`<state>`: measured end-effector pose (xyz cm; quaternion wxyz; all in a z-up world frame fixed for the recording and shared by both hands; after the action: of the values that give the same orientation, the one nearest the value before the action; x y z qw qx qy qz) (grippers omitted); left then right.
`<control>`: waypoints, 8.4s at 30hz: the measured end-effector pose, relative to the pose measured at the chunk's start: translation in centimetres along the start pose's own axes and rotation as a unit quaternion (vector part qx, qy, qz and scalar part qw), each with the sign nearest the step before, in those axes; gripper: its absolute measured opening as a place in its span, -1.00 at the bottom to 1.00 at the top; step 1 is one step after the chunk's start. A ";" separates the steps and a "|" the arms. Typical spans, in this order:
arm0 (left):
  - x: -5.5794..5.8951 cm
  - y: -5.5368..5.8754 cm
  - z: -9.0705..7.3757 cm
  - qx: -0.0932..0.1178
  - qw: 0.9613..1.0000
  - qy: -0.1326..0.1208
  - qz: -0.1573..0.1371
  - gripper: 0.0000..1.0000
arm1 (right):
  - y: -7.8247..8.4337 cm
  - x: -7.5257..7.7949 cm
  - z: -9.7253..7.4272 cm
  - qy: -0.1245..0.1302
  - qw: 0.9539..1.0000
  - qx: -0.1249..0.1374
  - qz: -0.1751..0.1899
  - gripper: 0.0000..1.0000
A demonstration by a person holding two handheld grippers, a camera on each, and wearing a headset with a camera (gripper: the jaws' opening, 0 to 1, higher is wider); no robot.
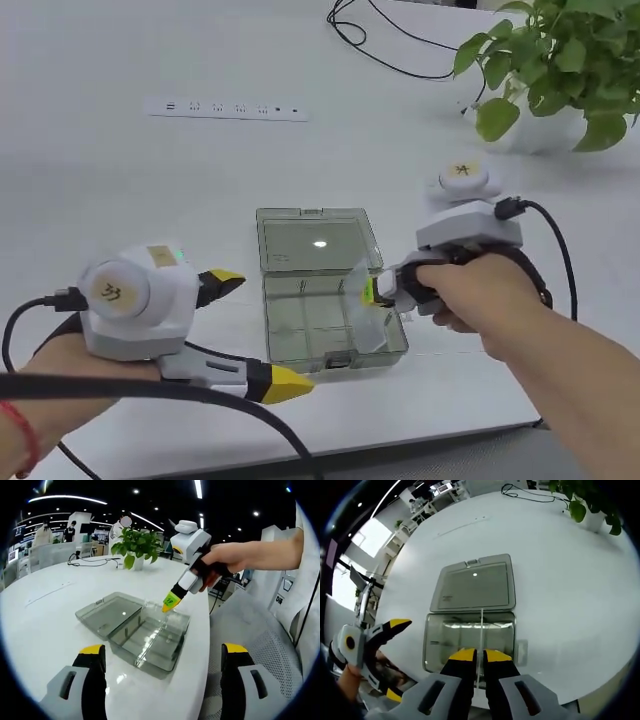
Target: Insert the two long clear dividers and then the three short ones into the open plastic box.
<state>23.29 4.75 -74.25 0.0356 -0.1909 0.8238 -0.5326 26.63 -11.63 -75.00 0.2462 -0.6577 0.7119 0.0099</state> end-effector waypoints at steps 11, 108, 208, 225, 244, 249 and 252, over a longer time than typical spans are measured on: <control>0.0 0.3 0.0 -0.003 1.000 0.000 0.000 0.96 | 0.3 -0.8 0.9 -0.011 1.000 -0.008 -0.024 -0.83; -1.0 3.3 -2.7 -0.115 0.969 -0.181 -0.122 0.58 | 0.5 3.6 -6.0 -0.258 0.867 0.120 -0.408 0.56; -3.3 7.1 -1.6 -0.306 0.923 -0.204 -0.116 -0.39 | 2.5 6.2 -6.3 -0.252 0.872 0.144 -0.394 0.57; -2.9 5.8 -2.5 -0.254 0.934 -0.212 -0.138 -0.39 | 2.4 5.6 -6.7 -0.247 0.872 0.145 -0.397 0.55; -2.7 5.2 -3.2 -0.223 0.940 -0.214 -0.143 -0.39 | 2.0 4.8 -7.4 -0.238 0.874 0.155 -0.396 0.53; -2.7 5.4 -3.7 -0.216 0.940 -0.218 -0.147 -0.39 | 2.0 4.5 -7.5 -0.237 0.874 0.158 -0.394 0.53; -2.6 5.4 -4.0 -0.210 0.941 -0.221 -0.149 -0.39 | 2.0 4.2 -7.5 -0.237 0.874 0.156 -0.396 0.53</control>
<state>23.15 11.07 -77.67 0.0957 -0.4277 0.8505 -0.2907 22.12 -17.82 -70.53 0.4902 -0.8153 0.3050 -0.0441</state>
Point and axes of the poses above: the centre of the closed fingertips' face, and the gripper's own axes: z roughly forward along the fingers, x roughly to its right, y roughly out of its underside, the point moved 5 cm from there along -z, roughly backward along the fingers, and after that the axes turned 6 degrees about z, right-handed, at the moved point
